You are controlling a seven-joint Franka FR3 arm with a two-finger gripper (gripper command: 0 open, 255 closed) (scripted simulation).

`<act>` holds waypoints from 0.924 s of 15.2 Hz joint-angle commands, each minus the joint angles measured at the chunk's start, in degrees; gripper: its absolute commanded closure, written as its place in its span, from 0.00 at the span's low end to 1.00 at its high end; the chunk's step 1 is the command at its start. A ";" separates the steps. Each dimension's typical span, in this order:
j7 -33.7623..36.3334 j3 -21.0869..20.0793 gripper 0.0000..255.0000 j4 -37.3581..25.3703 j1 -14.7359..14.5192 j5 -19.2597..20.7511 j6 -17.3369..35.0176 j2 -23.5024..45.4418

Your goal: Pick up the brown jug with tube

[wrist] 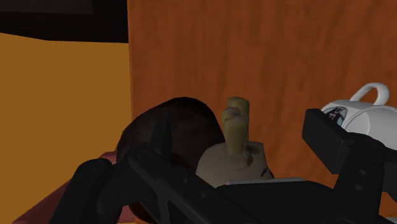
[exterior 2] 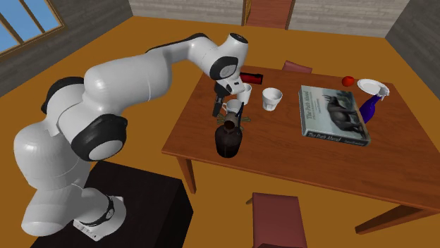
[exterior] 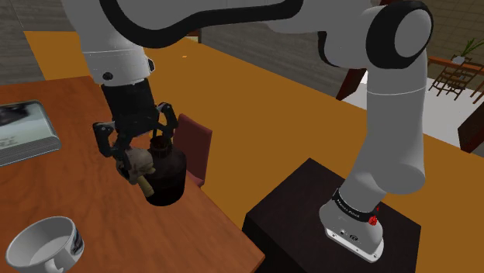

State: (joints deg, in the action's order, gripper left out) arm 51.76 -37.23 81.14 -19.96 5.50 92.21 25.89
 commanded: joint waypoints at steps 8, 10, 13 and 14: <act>0.08 0.38 0.00 4.30 0.05 0.56 5.22 1.21; 0.13 0.37 1.00 4.28 0.01 0.56 5.23 1.23; 0.13 0.37 1.00 4.28 0.00 0.57 5.24 1.24; 0.13 0.37 1.00 4.29 0.00 0.57 5.25 1.25</act>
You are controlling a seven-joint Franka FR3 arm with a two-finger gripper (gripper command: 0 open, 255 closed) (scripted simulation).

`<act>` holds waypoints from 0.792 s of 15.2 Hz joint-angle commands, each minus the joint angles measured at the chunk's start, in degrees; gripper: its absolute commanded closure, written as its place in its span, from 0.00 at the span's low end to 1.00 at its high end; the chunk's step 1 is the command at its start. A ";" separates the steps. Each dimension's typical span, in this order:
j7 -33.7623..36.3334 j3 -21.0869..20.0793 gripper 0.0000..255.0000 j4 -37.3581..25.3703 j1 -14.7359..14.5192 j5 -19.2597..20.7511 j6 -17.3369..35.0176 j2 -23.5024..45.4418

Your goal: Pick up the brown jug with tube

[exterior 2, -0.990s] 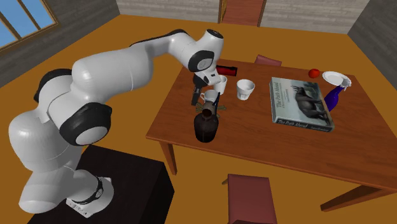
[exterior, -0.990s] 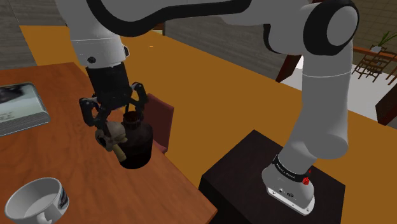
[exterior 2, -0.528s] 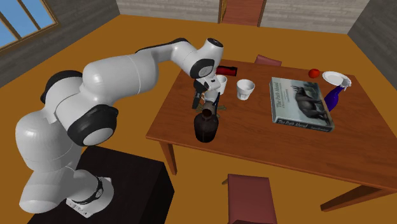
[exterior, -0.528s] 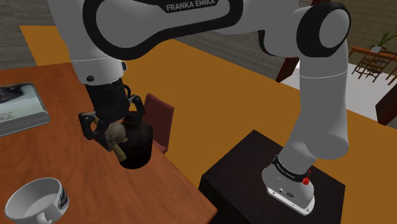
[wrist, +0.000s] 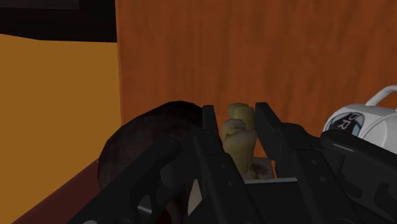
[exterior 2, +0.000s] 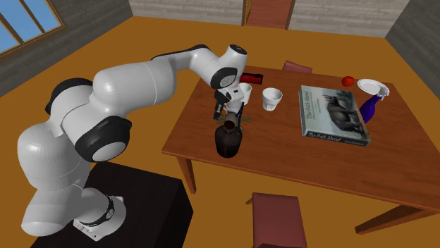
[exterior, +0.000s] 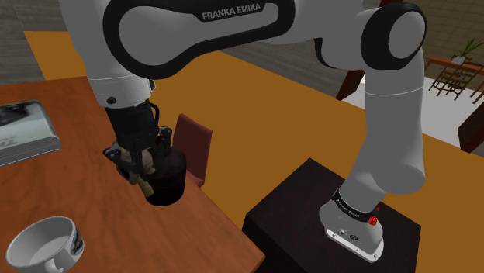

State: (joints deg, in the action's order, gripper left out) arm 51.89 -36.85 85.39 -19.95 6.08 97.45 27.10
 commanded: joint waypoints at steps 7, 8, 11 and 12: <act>0.03 -0.16 1.00 -1.82 -0.09 -0.24 -2.15 -0.35; 0.07 -0.20 1.00 -2.48 -0.15 -0.30 -2.87 -0.44; 0.20 -0.33 1.00 -4.59 -0.38 -0.43 -5.08 -0.62; 0.25 -0.37 1.00 -5.33 -0.47 -0.46 -5.83 -0.65</act>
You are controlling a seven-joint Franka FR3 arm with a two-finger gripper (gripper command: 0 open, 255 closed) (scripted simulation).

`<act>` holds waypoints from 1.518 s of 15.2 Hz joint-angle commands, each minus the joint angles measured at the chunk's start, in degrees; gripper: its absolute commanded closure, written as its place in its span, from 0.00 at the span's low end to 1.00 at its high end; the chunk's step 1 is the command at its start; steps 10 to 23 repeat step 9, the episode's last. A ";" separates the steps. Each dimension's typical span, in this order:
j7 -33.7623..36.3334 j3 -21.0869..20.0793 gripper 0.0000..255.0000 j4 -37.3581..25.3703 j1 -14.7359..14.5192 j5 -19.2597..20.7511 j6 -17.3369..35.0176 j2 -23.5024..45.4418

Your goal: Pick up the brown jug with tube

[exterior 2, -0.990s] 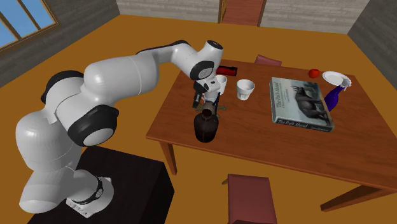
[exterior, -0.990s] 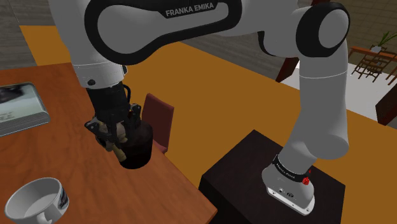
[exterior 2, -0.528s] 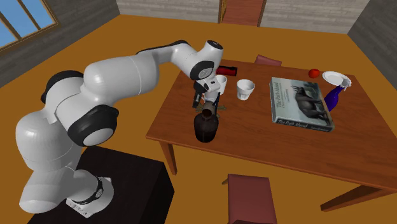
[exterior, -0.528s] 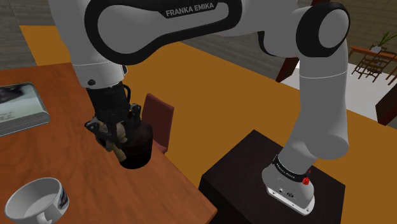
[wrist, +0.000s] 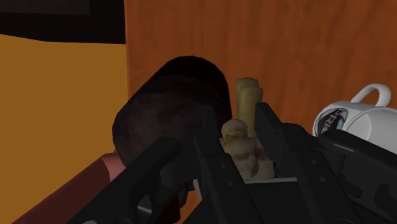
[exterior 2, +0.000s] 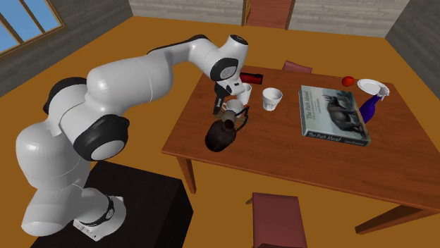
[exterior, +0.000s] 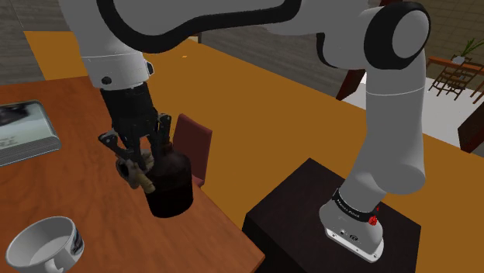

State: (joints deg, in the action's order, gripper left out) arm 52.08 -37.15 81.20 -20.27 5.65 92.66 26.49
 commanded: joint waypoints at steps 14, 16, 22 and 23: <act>0.57 -0.24 1.00 -7.19 -1.12 0.02 -6.68 0.24; 0.57 -0.24 1.00 -7.19 -1.12 0.02 -6.68 0.24; 0.57 -0.24 1.00 -7.19 -1.12 0.02 -6.68 0.24; 0.57 -0.24 1.00 -7.19 -1.12 0.02 -6.68 0.24</act>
